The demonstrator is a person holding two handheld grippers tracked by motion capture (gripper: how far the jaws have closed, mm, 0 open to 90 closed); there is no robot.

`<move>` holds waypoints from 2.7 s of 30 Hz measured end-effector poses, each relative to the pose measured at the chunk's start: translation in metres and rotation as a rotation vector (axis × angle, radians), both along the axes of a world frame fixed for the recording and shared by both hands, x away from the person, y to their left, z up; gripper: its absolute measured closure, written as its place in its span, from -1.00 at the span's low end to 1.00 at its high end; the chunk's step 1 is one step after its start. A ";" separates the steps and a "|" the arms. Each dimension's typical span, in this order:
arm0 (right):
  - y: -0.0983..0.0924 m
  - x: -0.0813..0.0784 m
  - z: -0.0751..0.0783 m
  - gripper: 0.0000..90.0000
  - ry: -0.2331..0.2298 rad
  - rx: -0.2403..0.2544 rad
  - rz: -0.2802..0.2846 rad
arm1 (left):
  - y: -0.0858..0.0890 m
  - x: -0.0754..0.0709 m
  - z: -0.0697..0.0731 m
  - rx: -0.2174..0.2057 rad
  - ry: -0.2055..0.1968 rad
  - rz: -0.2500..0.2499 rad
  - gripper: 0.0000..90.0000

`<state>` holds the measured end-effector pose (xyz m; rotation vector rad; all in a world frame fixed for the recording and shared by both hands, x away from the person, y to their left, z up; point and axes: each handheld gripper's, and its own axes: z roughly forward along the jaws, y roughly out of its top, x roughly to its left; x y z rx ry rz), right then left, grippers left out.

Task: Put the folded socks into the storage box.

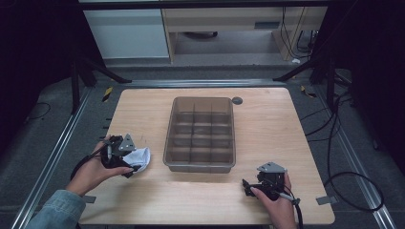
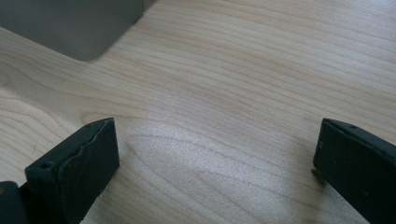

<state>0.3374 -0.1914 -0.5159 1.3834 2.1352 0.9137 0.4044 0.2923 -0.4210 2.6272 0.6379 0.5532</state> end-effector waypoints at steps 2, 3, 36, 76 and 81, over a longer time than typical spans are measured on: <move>0.000 0.000 0.000 -0.99 0.000 0.000 0.000 | 0.000 0.000 0.001 0.010 -0.003 -0.010 -0.90; 0.000 0.000 0.000 -0.99 0.000 0.000 0.000 | -0.001 0.000 0.002 0.023 -0.013 -0.026 -0.89; 0.000 0.000 0.000 -0.99 0.000 0.001 0.000 | 0.000 0.004 -0.035 0.135 0.129 -0.163 -0.59; 0.000 0.000 0.000 -0.99 -0.001 0.000 0.001 | -0.003 0.033 -0.016 0.132 0.251 -0.211 0.58; 0.000 0.000 0.000 -0.99 -0.001 0.000 0.001 | -0.003 0.034 -0.003 0.132 0.230 -0.208 0.58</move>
